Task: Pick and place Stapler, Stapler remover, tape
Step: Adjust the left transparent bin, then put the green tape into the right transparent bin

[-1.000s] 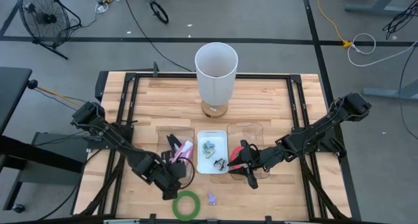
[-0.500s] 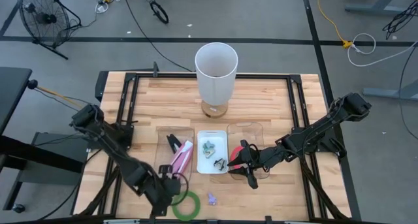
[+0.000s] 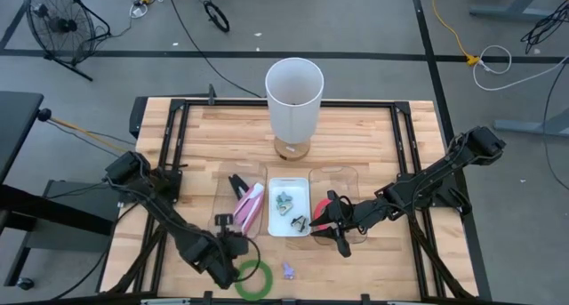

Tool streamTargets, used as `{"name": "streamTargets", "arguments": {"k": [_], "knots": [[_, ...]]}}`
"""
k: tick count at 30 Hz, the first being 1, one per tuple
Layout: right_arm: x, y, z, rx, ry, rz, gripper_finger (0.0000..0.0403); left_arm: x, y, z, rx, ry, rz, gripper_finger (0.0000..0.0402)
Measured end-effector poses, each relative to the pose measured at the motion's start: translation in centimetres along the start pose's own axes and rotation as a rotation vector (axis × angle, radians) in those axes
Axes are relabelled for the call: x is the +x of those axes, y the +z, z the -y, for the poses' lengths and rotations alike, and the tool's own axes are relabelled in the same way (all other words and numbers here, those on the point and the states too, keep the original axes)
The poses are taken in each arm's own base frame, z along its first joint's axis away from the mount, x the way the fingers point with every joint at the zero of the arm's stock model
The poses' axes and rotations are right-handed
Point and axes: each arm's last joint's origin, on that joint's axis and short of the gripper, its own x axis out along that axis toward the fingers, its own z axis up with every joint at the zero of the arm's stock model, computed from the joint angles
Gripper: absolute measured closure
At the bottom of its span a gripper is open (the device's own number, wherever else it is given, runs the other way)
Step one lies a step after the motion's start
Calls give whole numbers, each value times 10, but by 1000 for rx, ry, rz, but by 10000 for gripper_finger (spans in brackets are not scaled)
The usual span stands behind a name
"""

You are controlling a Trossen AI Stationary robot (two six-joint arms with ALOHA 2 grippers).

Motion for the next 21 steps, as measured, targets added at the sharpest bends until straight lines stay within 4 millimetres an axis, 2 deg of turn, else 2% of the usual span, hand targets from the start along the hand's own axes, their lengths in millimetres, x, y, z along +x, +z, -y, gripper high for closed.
{"name": "streamTargets", "arguments": {"k": [11,17,21], "knots": [[0,0,0,0,0,0,280,4,9,-8,-17,55,47,346],[0,0,0,-2,-2,-5,280,-3,4,9,-26,-125,-9,346],[0,-1,0,-2,-2,-5,280,-8,2,20,-124,-221,-19,346]]}}
